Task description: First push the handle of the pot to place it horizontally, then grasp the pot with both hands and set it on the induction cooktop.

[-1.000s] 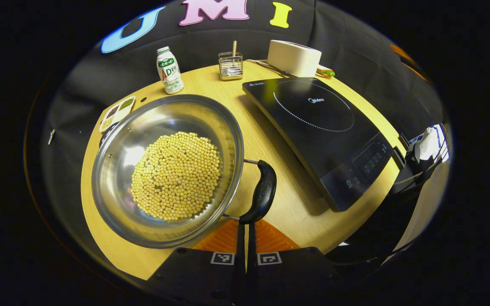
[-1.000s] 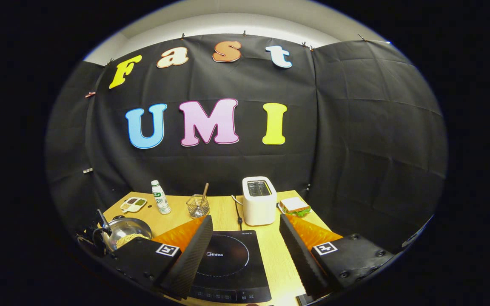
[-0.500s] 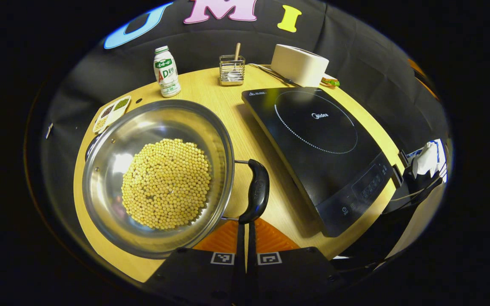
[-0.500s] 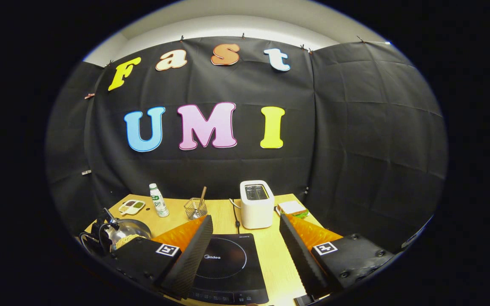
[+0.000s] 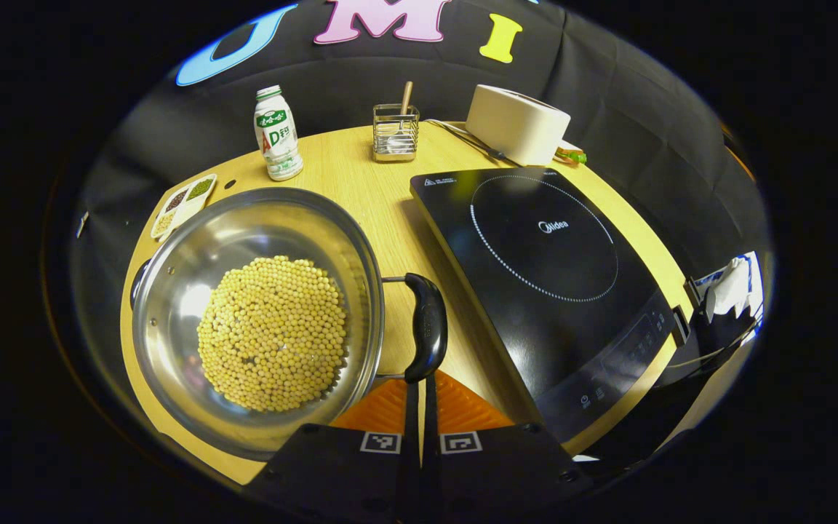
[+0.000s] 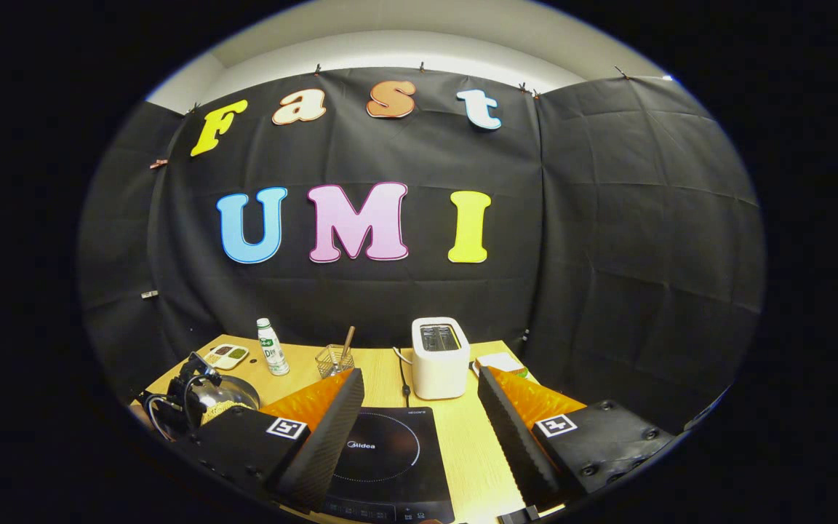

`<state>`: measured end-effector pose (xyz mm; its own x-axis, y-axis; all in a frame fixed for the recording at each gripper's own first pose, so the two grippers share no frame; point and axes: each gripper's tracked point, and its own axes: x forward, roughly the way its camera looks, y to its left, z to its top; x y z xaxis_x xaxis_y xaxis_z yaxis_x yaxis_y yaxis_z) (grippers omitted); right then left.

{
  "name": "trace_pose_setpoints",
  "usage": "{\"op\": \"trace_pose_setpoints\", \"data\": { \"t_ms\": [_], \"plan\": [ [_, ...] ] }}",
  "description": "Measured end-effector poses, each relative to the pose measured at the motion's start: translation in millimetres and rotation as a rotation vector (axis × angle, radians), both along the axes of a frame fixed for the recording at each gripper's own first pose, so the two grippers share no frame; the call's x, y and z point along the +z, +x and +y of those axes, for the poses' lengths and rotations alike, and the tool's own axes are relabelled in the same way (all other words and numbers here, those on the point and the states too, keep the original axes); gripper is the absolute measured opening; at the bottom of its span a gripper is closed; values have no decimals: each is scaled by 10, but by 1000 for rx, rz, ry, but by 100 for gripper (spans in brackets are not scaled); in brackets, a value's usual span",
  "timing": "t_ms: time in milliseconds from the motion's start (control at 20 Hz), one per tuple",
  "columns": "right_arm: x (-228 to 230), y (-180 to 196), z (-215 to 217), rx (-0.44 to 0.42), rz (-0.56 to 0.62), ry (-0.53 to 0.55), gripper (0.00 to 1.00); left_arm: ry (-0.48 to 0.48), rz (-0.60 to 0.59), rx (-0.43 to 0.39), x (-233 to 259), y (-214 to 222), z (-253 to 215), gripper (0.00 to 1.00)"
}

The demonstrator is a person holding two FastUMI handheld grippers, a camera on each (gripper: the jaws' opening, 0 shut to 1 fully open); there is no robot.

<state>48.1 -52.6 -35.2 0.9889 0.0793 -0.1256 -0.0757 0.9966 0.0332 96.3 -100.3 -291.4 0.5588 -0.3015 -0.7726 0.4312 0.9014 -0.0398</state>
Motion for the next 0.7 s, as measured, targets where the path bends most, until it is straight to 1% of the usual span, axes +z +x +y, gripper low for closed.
{"op": "trace_pose_setpoints", "data": {
  "t_ms": [350,700],
  "plan": [
    [-42,52,4,2,17,-15,98,8,-23,-22,7,292,-120,5],
    [-87,87,-45,-14,31,-24,98,-31,-25,-8,21,486,-197,5]
  ]
}}
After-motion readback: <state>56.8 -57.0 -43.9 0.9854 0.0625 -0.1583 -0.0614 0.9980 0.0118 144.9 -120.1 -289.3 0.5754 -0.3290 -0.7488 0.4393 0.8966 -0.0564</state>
